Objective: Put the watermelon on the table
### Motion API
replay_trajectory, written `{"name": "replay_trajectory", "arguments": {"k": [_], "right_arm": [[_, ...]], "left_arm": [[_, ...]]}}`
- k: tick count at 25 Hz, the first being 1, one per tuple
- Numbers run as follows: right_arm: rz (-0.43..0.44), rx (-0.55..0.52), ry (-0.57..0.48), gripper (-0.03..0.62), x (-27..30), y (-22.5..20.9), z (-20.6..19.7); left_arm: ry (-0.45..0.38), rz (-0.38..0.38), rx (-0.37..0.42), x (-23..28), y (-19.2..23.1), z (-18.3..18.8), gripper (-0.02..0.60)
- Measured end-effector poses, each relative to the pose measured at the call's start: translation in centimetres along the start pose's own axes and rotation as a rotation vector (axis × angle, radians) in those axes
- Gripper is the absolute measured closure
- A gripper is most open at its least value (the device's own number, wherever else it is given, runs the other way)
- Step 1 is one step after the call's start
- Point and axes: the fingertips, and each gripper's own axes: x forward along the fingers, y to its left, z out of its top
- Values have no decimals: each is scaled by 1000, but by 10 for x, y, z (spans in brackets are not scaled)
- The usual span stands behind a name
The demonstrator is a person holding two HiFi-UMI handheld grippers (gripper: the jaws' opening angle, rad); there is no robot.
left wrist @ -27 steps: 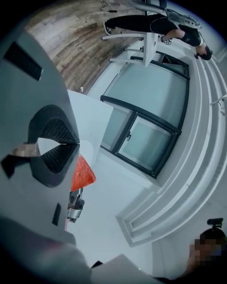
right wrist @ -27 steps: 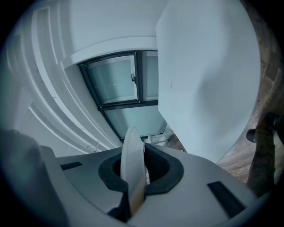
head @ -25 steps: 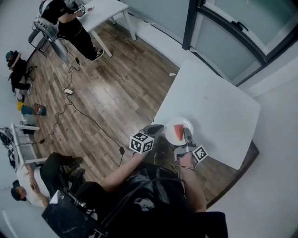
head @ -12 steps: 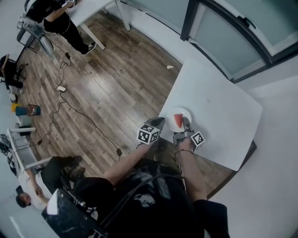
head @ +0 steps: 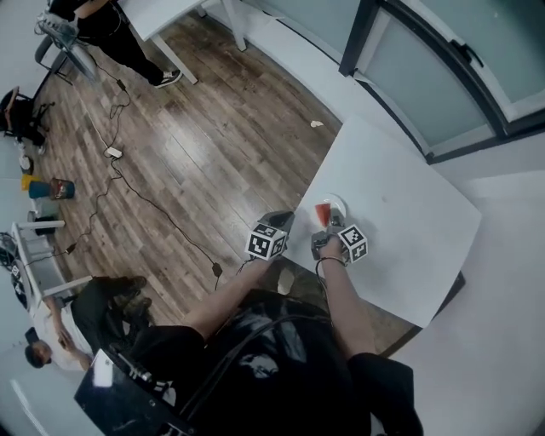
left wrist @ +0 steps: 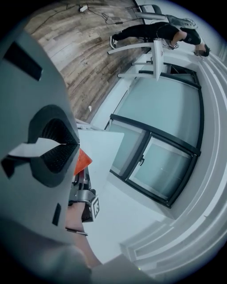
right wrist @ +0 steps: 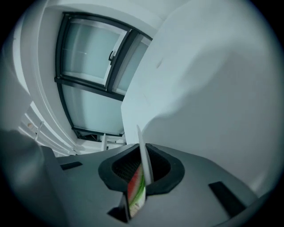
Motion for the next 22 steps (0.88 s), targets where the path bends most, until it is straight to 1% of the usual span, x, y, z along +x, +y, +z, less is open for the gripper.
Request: {"name": "replay_trajectory", "arguments": {"k": [2, 4, 6, 8, 9, 11, 12, 15, 16, 18, 19, 20, 22], "right_arm": [[-35, -78, 37, 566, 9, 2, 7], [-101, -206, 72, 552, 16, 3, 16], [-194, -372, 90, 512, 18, 3, 25], [-257, -537, 110, 490, 19, 8, 27], [-287, -613, 121, 469, 21, 11, 28], [-345, -742, 144, 425, 23, 11, 32], [-365, -787, 155, 411, 24, 10, 34], [-399, -870, 182, 375, 24, 3, 39], [-417, -923, 188, 373, 23, 1, 41], [-445, -1068, 196, 373, 16, 1, 44], [-439, -1137, 181, 373, 13, 5, 48], [-411, -1192, 151, 373, 10, 12, 53], [-308, -1267, 85, 375, -4, 33, 57]], "left_arm": [[-20, 11, -25, -4, -2, 8, 575], [-34, 13, -36, -6, -7, 12, 575], [-45, 27, -50, -9, -9, 12, 575], [-57, 44, -75, -14, -6, 9, 575], [-61, 49, -84, -16, -4, 8, 575], [-67, 50, -91, -16, -4, 8, 575], [-71, 49, -92, -16, -4, 9, 575], [-89, 37, -83, -16, -10, 17, 575], [-95, 35, -78, -17, -11, 19, 575], [-96, 34, -69, -16, -11, 21, 575], [-94, 32, -65, -14, -11, 21, 575], [-94, 26, -60, -12, -11, 23, 575], [-103, 2, -36, -12, -17, 29, 575]]}}
